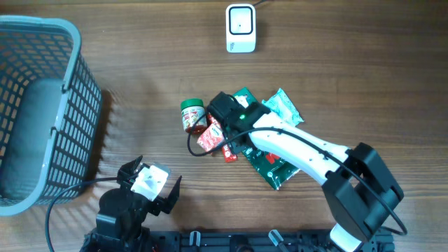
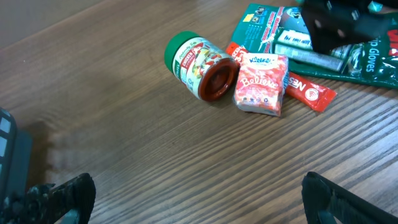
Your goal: Scan the item barcode
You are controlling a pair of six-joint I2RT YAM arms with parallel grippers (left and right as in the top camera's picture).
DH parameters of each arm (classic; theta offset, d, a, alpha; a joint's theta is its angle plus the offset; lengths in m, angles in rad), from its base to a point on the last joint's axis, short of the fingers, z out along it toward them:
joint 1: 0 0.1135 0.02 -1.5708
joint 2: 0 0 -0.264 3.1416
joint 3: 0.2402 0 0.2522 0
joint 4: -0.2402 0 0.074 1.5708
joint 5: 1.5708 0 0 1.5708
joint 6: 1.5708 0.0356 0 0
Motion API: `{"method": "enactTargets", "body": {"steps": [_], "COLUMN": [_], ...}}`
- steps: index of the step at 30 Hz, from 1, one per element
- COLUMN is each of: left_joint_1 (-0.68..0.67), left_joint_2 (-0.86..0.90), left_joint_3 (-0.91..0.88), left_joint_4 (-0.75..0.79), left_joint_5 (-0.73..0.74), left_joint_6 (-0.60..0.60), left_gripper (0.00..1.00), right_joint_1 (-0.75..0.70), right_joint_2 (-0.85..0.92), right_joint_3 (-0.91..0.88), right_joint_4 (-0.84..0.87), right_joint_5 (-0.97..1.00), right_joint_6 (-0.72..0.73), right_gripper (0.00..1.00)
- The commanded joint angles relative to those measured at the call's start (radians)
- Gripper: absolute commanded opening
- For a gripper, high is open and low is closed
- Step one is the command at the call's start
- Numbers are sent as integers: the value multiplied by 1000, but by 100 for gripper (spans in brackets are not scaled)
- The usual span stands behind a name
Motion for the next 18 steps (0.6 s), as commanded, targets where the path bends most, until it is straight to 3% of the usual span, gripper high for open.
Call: {"method": "enactTargets", "body": {"steps": [1, 12, 13, 15, 18], "left_joint_1": [6, 6, 6, 6, 6], "left_joint_2": [-5, -5, -5, -5, -5], "left_joint_3": [-8, -8, -8, -8, -8], "left_joint_4": [2, 2, 2, 2, 2], "left_joint_5": [-3, -2, -3, -3, -3], "left_joint_6": [13, 13, 13, 13, 13], "left_gripper": [100, 100, 100, 100, 100], "right_joint_1": [0, 49, 64, 70, 69], "right_joint_2": [1, 86, 119, 178, 215], "right_joint_3": [91, 58, 58, 58, 59], "right_joint_4": [-28, -28, -25, -24, -26], "right_joint_5": [-32, -29, -30, 11, 66], "right_joint_6": [-11, -10, -9, 35, 70], "right_gripper": [79, 67, 64, 50, 43]}}
